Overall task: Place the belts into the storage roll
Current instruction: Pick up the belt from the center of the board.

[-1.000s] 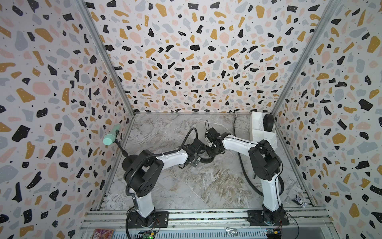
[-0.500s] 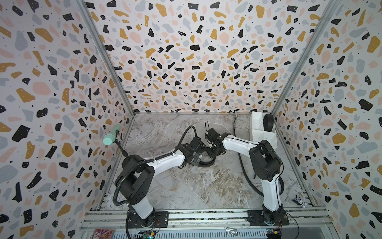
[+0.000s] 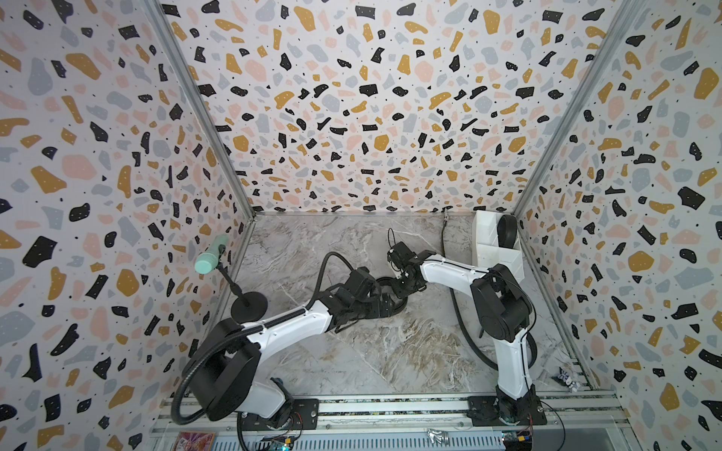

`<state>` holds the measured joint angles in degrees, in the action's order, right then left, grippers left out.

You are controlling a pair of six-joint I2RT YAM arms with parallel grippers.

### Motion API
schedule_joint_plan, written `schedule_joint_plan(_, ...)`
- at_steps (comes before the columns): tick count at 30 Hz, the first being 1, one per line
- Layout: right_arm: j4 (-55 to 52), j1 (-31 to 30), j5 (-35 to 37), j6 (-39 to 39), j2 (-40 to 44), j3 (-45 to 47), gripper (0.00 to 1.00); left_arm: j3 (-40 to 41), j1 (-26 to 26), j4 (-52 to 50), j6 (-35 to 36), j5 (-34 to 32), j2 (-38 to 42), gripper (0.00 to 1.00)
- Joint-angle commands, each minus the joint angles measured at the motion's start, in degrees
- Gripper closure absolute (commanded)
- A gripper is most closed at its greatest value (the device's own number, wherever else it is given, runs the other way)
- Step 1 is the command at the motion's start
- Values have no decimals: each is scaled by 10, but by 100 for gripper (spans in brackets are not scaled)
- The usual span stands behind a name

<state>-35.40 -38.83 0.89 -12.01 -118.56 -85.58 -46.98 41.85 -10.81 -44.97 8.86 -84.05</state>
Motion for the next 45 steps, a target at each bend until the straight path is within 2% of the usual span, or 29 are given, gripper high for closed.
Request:
schedule_joint_plan(1, -75, -8, -4, 10, -4, -4, 90, 8, -15, 41, -62, 71, -23, 2)
schedule_joint_plan(5, -74, -9, -2, 10, -6, -7, 90, 26, -28, 96, -102, 73, -42, 2)
schedule_joint_plan(10, -72, -9, -5, 10, -10, -10, 90, 4, -37, 151, -114, 31, -74, 2)
schedule_joint_plan(12, -74, -9, -5, 12, -13, -14, 90, -9, -43, 150, -110, 14, -101, 2)
schedule_joint_plan(18, -77, -9, -8, 17, -10, -14, 90, -23, -71, 136, -85, -52, -131, 11)
schedule_joint_plan(22, -75, -9, -10, 20, -9, -13, 90, -77, -75, 93, -36, -78, -162, 15)
schedule_joint_plan(26, -76, -10, -10, 22, -9, -15, 90, -119, -74, 43, -1, -88, -200, 28)
schedule_joint_plan(32, -74, -11, -11, 23, -9, -16, 90, -138, -74, 6, 23, -103, -215, 46)
schedule_joint_plan(36, -73, -12, -12, 24, -9, -16, 90, -139, -74, 2, 26, -102, -218, 58)
schedule_joint_plan(45, -73, -12, -10, 26, -7, -18, 90, -154, -74, -5, 24, -92, -232, 92)
